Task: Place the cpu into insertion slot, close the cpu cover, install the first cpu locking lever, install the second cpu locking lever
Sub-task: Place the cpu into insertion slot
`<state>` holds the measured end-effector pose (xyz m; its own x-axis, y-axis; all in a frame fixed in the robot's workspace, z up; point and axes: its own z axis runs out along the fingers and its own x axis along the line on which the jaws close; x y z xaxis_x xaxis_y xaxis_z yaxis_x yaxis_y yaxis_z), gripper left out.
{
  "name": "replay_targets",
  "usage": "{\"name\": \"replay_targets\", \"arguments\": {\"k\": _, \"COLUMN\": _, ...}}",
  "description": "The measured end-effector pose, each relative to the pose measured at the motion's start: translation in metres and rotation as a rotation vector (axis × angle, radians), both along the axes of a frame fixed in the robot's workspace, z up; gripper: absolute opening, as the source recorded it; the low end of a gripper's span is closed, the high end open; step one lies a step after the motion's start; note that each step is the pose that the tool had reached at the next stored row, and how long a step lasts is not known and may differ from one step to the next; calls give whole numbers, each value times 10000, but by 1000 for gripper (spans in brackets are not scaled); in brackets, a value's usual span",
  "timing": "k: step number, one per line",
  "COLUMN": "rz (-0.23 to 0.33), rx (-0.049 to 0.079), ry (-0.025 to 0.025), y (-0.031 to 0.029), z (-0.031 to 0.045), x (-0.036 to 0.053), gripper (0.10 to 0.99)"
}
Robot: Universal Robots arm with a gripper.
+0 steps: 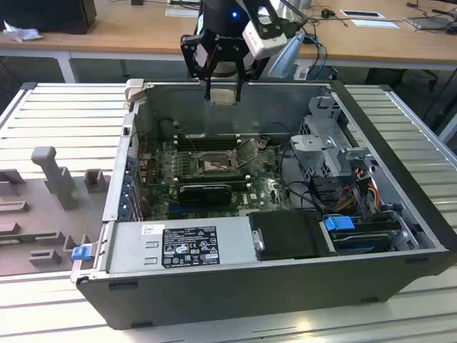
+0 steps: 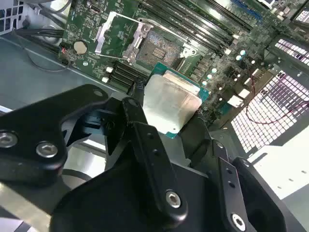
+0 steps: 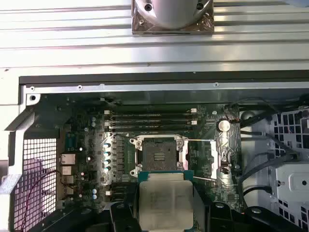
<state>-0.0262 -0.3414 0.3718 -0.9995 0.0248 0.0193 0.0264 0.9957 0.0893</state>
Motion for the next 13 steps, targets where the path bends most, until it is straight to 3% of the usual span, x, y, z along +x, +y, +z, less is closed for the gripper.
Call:
{"name": "replay_targets", "arguments": {"k": 5, "rz": -241, "rx": -1, "ry": 0, "y": 0, "z": -2, "x": 0, "gripper": 541}}
{"name": "replay_targets", "arguments": {"k": 13, "rz": -1373, "rx": -1, "ry": 0, "y": 0, "z": -13, "x": 0, "gripper": 541}}
